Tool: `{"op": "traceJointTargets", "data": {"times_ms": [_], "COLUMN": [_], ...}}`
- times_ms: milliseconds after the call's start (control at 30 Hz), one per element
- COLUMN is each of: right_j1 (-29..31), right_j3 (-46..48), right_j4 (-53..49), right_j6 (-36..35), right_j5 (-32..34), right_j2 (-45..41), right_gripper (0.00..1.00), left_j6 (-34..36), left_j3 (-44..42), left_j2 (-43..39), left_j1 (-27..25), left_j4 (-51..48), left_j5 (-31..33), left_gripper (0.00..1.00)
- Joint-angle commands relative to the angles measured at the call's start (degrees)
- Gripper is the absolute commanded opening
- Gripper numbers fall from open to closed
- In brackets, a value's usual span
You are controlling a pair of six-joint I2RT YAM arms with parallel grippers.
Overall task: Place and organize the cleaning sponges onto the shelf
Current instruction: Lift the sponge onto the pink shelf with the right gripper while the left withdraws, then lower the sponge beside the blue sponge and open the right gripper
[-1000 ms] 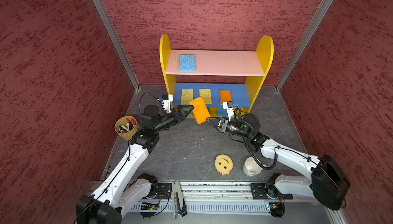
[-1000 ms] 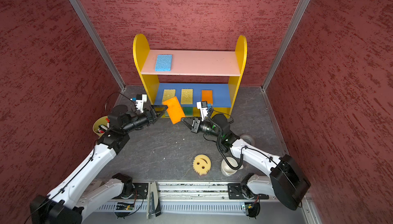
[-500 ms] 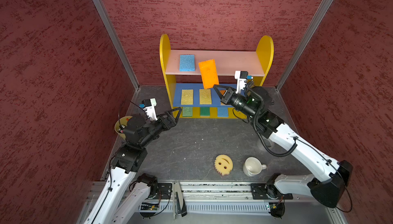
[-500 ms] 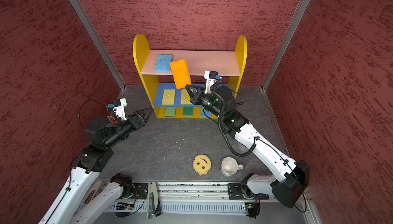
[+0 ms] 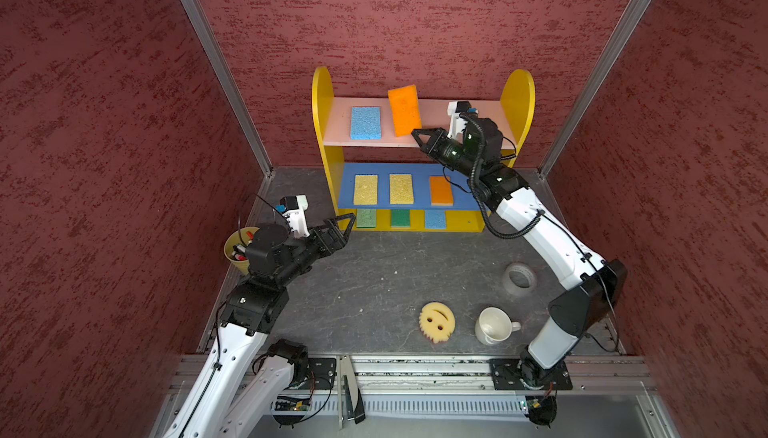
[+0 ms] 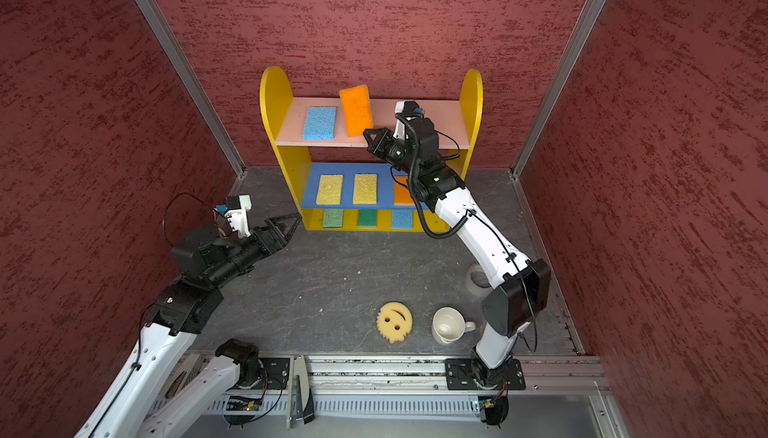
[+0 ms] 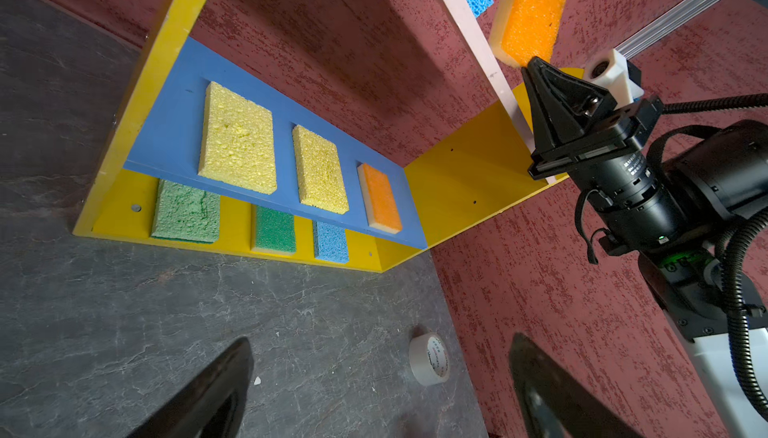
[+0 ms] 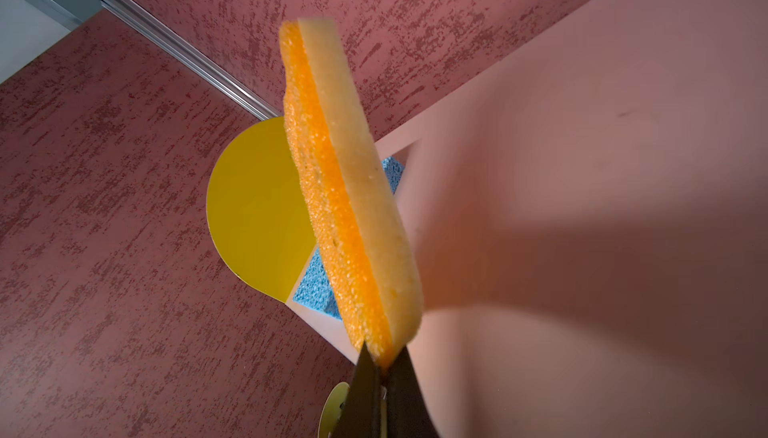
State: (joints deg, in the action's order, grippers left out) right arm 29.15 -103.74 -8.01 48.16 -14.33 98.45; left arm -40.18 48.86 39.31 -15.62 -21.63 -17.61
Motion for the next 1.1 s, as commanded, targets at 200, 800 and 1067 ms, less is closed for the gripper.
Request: {"op": "traceJointTargets", "data": {"times_ms": [200,800,1067], "right_j1": [-0.4,-0.8,-0.8], "right_j3": [0.7,4.8,5.2], "right_j4": [0.8,2.9,-2.1], "right_j6": [2.7,2.6,-4.8], "right_j5": [-0.4,-0.7,1.8], "right_j2": [-1.8,-5.4,-9.3], "right_gripper": [0.05,0.24,0.28], "left_j6": [0.7,-0.7,-1.8], "left_j3": [0.1,-0.7,-0.7], "left_j2": [0.2,1.2,2.4], "left_j1": [0.8,1.1,1.0], "left_j4": [0.4,1.6,2.8], "left_j5": [0.0,-1.6,-2.5], "left_gripper": [0.97,0.97,0.97]}}
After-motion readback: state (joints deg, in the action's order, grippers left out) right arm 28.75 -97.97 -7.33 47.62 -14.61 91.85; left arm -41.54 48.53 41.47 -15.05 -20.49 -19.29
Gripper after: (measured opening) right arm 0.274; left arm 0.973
